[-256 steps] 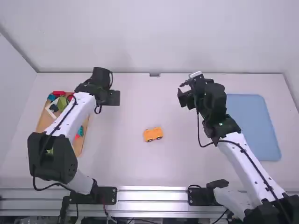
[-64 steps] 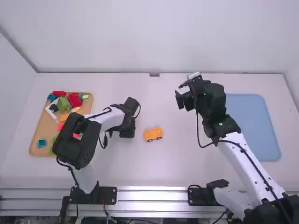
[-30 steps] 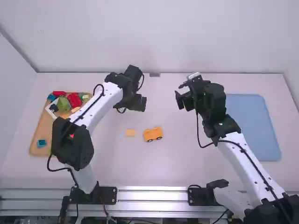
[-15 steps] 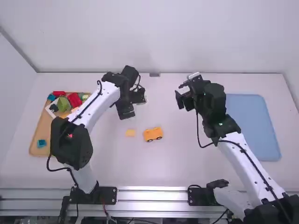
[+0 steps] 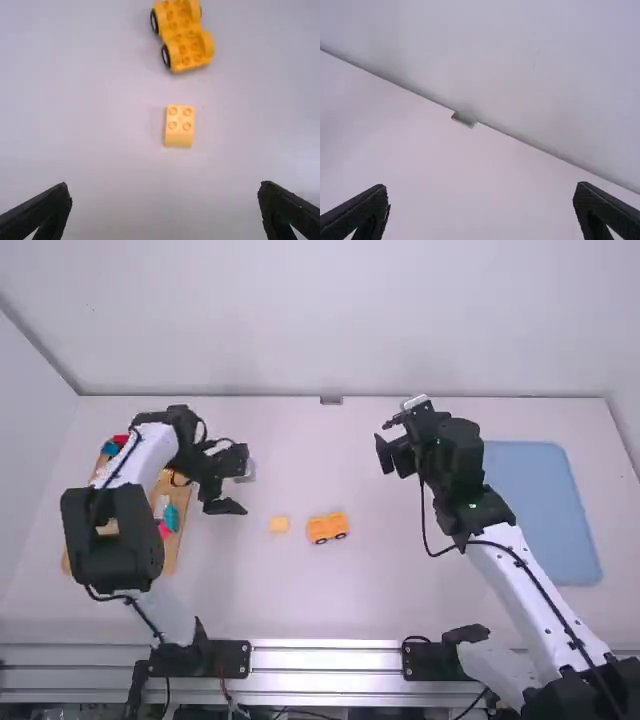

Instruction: Assemble lego blocks to make yellow taxi

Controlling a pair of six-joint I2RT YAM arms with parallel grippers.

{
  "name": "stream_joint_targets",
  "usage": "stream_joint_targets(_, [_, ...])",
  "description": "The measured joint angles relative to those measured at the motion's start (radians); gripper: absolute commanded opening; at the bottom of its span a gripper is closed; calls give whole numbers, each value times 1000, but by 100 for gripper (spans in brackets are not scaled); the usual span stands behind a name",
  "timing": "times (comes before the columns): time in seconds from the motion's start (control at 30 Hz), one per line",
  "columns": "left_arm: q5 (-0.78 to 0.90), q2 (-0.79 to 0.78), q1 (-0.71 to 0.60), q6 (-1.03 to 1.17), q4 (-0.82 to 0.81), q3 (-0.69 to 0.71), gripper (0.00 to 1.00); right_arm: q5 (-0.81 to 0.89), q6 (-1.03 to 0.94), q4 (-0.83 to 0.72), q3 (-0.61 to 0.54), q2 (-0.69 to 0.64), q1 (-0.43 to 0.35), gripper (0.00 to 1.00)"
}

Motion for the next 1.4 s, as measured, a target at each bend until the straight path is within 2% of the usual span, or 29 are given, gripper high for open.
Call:
stream_joint_targets(0.07, [74, 0, 35, 47, 42, -60, 99, -1, 3, -5, 0, 0, 0, 99])
stream_joint_targets(0.13, [190, 0, 65, 119, 160, -175, 99, -1, 3, -16, 1, 0, 0, 99])
stream_joint_targets(0.3, [316, 0, 56, 142, 401, -337, 99, -40, -23, -51, 1, 0, 0, 99])
stream_joint_targets(0.43, [398, 10, 46, -8, 713, -436, 99, -166, -140, -132, 1, 0, 0, 98])
stream_joint_targets(0.57, [457, 45, 46, -163, 878, -473, 99, -344, -326, -251, 2, 0, 0, 99])
stream_joint_targets(0.77, [492, 113, 44, -249, 885, -481, 99, -577, -606, -431, 6, 10, -5, 98])
stream_joint_targets(0.93, [491, 151, 8, -251, 877, -482, 99, -761, -742, -381, 6, 149, -42, 99])
stream_joint_targets(1.2, [355, 156, -96, -234, 863, -483, 99, -892, -788, -258, 5, 375, -53, 99])
stream_joint_targets(1.3, [309, 156, -114, -232, 855, -483, 95, -905, -790, -238, 5, 406, -51, 98])
stream_joint_targets(1.33, [298, 156, -114, -231, 853, -483, 91, -906, -793, -240, 5, 410, -50, 99])
stream_joint_targets(1.4, [282, 156, -105, -227, 855, -483, 90, -908, -810, -258, 5, 411, -51, 98])
